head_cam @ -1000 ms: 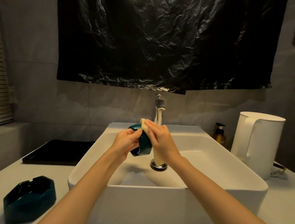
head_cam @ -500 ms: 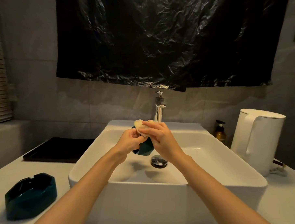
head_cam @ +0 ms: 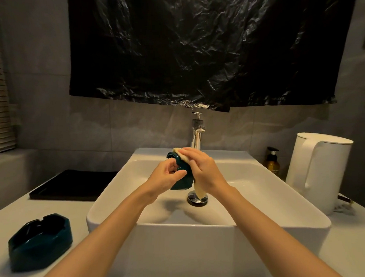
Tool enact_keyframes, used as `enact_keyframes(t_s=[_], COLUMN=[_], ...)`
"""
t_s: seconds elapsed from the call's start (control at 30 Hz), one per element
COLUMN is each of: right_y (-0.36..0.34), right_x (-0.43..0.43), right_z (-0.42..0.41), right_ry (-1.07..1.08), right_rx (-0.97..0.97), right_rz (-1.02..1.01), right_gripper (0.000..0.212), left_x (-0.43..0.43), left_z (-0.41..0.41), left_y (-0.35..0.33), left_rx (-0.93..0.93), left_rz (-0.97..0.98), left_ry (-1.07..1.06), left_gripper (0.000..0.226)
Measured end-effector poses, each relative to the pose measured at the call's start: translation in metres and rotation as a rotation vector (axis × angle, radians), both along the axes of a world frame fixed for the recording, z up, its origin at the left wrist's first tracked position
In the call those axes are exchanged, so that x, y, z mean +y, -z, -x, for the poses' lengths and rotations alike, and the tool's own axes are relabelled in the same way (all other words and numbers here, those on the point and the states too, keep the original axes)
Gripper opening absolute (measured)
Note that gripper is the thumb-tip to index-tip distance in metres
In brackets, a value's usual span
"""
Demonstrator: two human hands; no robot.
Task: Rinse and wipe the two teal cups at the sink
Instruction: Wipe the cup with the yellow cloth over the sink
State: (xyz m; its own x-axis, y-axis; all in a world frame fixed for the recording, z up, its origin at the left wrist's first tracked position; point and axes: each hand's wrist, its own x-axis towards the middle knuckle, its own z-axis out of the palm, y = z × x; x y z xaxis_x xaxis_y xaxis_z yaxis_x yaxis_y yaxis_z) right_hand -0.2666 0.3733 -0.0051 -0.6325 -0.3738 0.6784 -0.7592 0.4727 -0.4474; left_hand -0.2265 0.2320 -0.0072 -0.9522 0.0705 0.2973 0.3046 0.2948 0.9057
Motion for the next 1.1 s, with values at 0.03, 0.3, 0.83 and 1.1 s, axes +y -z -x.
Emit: enact_keyframes(t_s=[0.03,0.3,0.83,1.1], right_y=[-0.002,0.004,0.002,-0.013], right_x=[-0.001,0.005,0.006,-0.001], right_z=[-0.001,0.002,0.003,0.000], right_ry=[-0.005,0.017,0.030,-0.118], right_rx=[-0.051,0.091,0.139,-0.382], right_rz=[0.052,-0.049,0.116,0.550], right_gripper=[0.034,0.048,0.042,0.024], left_x=[0.001,0.001,0.005,0.008], left_z=[-0.001,-0.001,-0.001,-0.005], left_y=[0.001,0.002,0.005,0.005], left_rx=[-0.004,0.102,0.180,0.226], left_rz=[0.016,0.024,0.156,0.213], left_ry=[0.004,0.035,0.019,0.016], left_gripper=[0.024,0.029,0.024,0.024])
